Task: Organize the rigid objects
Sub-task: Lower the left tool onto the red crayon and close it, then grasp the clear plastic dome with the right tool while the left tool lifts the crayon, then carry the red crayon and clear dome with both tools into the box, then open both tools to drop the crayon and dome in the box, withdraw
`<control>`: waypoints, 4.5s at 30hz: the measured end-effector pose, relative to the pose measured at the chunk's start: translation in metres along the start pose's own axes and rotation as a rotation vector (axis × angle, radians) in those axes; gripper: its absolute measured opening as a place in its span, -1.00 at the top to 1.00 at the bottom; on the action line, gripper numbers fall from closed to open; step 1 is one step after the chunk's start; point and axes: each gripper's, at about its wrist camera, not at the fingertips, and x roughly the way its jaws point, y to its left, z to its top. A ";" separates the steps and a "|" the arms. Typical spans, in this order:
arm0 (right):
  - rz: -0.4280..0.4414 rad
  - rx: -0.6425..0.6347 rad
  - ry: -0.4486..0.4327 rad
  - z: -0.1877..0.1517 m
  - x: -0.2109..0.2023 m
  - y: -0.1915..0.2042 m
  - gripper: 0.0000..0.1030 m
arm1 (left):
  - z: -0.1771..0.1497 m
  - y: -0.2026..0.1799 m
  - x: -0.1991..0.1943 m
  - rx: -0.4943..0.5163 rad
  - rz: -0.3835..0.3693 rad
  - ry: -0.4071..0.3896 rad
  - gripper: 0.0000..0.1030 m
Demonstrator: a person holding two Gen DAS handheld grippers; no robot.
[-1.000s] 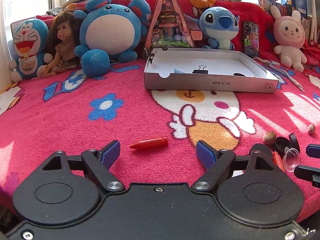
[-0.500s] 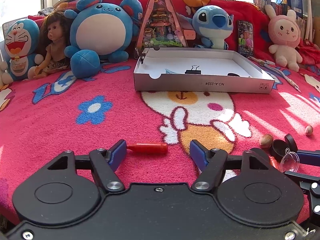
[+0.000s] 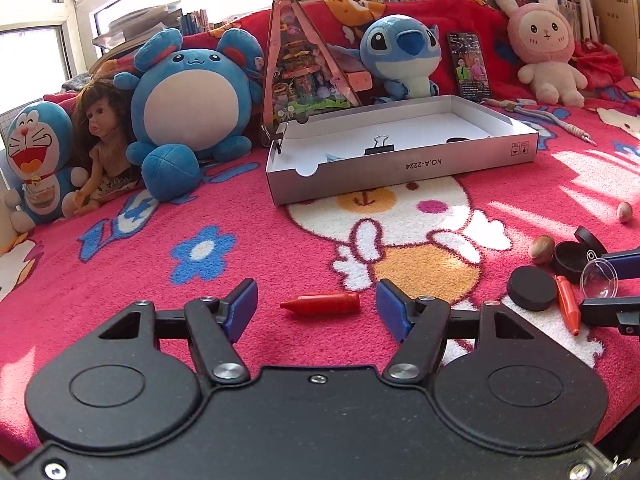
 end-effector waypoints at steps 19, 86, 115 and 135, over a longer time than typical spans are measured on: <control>-0.020 0.005 -0.006 0.000 -0.001 0.000 0.23 | 0.001 0.002 0.004 -0.064 -0.049 0.020 0.17; -0.108 0.642 0.181 0.121 0.129 -0.195 0.34 | 0.166 0.037 0.180 -0.292 -0.057 0.274 0.18; -0.099 0.665 0.237 0.123 0.172 -0.191 0.33 | 0.156 0.025 0.189 -0.293 -0.135 0.307 0.18; -0.082 0.673 0.251 0.121 0.177 -0.191 0.31 | 0.153 0.030 0.193 -0.285 -0.080 0.301 0.17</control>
